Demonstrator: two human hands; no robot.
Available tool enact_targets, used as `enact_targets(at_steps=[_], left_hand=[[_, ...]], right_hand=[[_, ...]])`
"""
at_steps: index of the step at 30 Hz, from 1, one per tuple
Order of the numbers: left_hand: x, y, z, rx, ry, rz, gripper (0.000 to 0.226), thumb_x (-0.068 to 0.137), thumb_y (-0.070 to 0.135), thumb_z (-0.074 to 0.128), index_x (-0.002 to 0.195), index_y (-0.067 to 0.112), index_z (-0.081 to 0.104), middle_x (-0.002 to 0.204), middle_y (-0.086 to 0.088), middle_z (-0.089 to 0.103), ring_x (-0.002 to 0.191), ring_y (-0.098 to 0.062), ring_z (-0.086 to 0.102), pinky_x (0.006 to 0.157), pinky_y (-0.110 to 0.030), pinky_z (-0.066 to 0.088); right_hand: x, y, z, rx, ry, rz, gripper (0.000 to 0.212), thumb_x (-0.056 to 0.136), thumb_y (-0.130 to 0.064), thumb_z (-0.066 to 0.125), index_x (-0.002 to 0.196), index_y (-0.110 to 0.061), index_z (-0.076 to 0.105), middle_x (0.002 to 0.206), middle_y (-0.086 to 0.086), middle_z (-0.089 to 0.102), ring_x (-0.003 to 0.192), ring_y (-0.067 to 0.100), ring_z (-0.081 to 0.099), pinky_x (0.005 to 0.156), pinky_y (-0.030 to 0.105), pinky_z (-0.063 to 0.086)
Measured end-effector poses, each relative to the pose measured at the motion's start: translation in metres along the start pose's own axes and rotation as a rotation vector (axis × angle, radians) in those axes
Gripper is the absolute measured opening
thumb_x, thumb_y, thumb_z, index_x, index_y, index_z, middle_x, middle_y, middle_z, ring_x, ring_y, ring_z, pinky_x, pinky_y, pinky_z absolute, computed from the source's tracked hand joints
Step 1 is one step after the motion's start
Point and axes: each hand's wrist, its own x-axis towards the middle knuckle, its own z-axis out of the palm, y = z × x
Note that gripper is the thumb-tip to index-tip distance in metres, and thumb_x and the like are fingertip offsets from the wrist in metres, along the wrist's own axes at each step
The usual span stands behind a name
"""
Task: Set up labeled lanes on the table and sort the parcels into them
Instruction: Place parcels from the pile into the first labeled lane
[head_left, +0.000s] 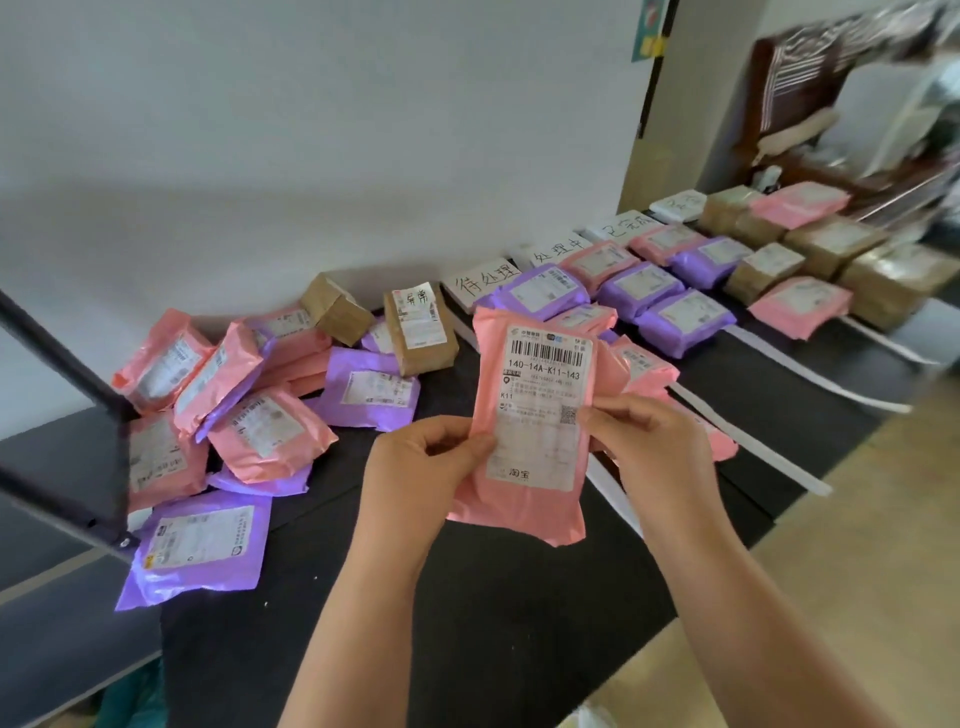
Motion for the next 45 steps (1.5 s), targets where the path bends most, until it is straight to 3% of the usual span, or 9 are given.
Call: enact_targets(at_steps=[3,9,15,23,26,31,39,43,45], left_hand=[[0.0,0.0,0.029,0.045,-0.007,-0.005,0.014,0.084,0.019,0.076,0.082,0.033,0.076,0.08,0.013,0.075,0.079,-0.008,0.07,0.072,-0.023,0.053],[-0.006,0.007,0.099,0.162,0.026,0.017,0.013,0.088,0.023,0.073,0.099,0.029,0.075,0.092,0.013,0.072,0.088,-0.005,0.066,0.073,-0.02,0.049],[-0.009,-0.001,0.202,0.244,0.148,0.032,0.024,0.087,0.034,0.072,0.111,0.031,0.068,0.104,0.014,0.067,0.094,-0.004,0.062,0.076,-0.021,0.048],[-0.02,-0.038,0.307,0.279,0.275,-0.042,0.032,0.088,0.033,0.071,0.117,0.027,0.061,0.109,0.014,0.055,0.099,-0.005,0.053,0.074,-0.017,0.04],[-0.017,-0.052,0.326,0.306,0.272,-0.105,0.025,0.09,0.029,0.067,0.114,0.023,0.063,0.111,0.01,0.057,0.099,-0.007,0.056,0.071,-0.018,0.04],[0.01,-0.068,0.342,0.41,0.256,-0.069,0.026,0.09,0.023,0.066,0.116,0.019,0.065,0.117,0.008,0.053,0.115,-0.015,0.049,0.086,-0.025,0.043],[0.069,-0.089,0.34,0.564,0.157,-0.033,0.041,0.09,0.019,0.068,0.13,0.019,0.057,0.139,0.005,0.048,0.133,-0.012,0.035,0.106,-0.027,0.038],[0.097,-0.099,0.341,0.612,0.097,-0.038,0.035,0.091,0.019,0.065,0.125,0.019,0.058,0.135,0.006,0.051,0.126,-0.011,0.042,0.099,-0.019,0.037],[0.11,-0.109,0.341,0.735,0.043,-0.025,0.032,0.092,0.027,0.063,0.123,0.021,0.059,0.133,0.008,0.052,0.125,-0.009,0.043,0.101,-0.017,0.035]], right_hand=[[0.005,0.011,-0.025,0.045,0.026,0.098,0.013,0.088,-0.016,0.072,0.087,-0.028,0.074,0.085,-0.015,0.073,0.084,0.007,0.07,0.076,0.026,0.055],[0.021,0.031,-0.088,0.08,0.023,0.156,0.008,0.088,-0.014,0.071,0.085,-0.021,0.074,0.082,-0.008,0.074,0.075,0.008,0.071,0.067,0.024,0.053],[0.059,0.074,-0.168,0.126,0.062,0.252,0.004,0.086,-0.01,0.073,0.086,-0.007,0.073,0.077,-0.001,0.075,0.078,0.019,0.074,0.083,0.041,0.06],[0.102,0.15,-0.232,0.186,0.049,0.417,0.003,0.086,-0.008,0.072,0.083,-0.006,0.073,0.079,0.003,0.077,0.075,0.016,0.074,0.075,0.033,0.059],[0.117,0.164,-0.233,0.275,0.037,0.509,0.007,0.087,-0.003,0.069,0.085,-0.009,0.072,0.081,0.003,0.077,0.073,0.015,0.075,0.074,0.03,0.056],[0.149,0.183,-0.212,0.34,0.047,0.67,0.008,0.088,-0.001,0.067,0.087,-0.009,0.067,0.088,0.005,0.076,0.074,0.016,0.075,0.083,0.034,0.058],[0.21,0.195,-0.162,0.382,0.165,0.987,0.028,0.084,0.002,0.07,0.106,-0.007,0.057,0.085,0.008,0.072,0.076,0.016,0.073,0.075,0.028,0.06],[0.234,0.197,-0.142,0.336,0.166,1.056,0.02,0.085,0.001,0.07,0.086,-0.006,0.051,0.08,0.01,0.068,0.08,0.017,0.072,0.077,0.028,0.059],[0.238,0.203,-0.134,0.33,0.068,0.999,0.011,0.087,0.001,0.066,0.095,0.003,0.059,0.083,0.012,0.067,0.082,0.02,0.07,0.075,0.026,0.059]])
